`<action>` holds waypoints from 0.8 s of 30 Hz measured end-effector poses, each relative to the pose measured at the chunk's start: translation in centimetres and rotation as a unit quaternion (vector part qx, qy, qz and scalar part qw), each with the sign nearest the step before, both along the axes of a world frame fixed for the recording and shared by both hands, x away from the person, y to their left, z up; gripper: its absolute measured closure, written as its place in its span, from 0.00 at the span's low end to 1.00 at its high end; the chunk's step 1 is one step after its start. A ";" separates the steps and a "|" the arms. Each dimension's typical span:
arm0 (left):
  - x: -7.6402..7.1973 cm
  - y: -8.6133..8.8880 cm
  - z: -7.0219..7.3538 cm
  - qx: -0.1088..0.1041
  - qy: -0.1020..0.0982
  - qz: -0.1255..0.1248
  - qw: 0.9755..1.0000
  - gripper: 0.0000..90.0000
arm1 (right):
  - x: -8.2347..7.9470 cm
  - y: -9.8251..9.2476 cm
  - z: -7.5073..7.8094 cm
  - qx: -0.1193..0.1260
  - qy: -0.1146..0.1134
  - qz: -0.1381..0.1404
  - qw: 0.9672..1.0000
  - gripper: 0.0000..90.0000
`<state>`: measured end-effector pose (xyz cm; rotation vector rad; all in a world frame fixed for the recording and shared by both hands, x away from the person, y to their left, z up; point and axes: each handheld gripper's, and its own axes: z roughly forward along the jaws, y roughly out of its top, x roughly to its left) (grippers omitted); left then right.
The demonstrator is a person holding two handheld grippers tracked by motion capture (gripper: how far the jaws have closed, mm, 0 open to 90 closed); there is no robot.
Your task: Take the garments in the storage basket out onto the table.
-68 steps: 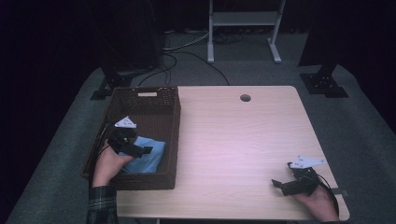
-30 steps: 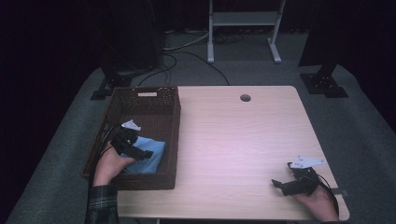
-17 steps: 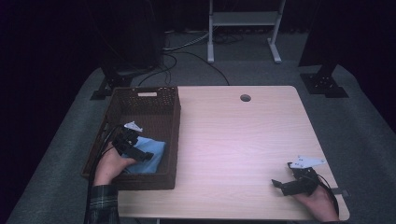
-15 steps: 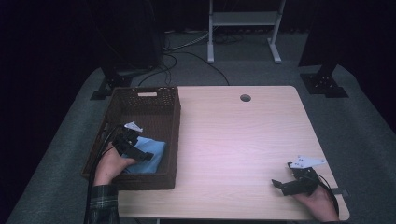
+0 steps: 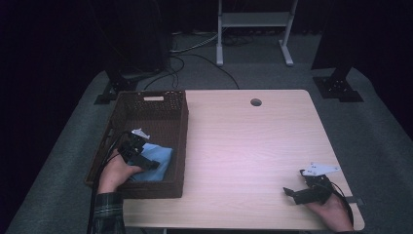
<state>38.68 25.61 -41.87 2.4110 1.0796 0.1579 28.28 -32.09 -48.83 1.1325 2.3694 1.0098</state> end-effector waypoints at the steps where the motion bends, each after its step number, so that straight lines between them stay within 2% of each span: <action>1: 0.0 0.0 0.0 0.002 0.002 -0.001 1.000 0.00 | 0.0 0.0 0.0 0.000 0.000 0.000 1.000 0.02; 9: 0.1 -0.1 -0.3 0.007 0.010 -0.003 1.000 0.00 | 0.0 0.0 0.0 0.000 0.000 0.000 1.000 0.02; 24: 0.3 -0.3 -0.8 0.017 0.018 0.008 1.000 0.00 | 0.0 0.0 0.0 0.000 0.000 0.000 1.000 0.02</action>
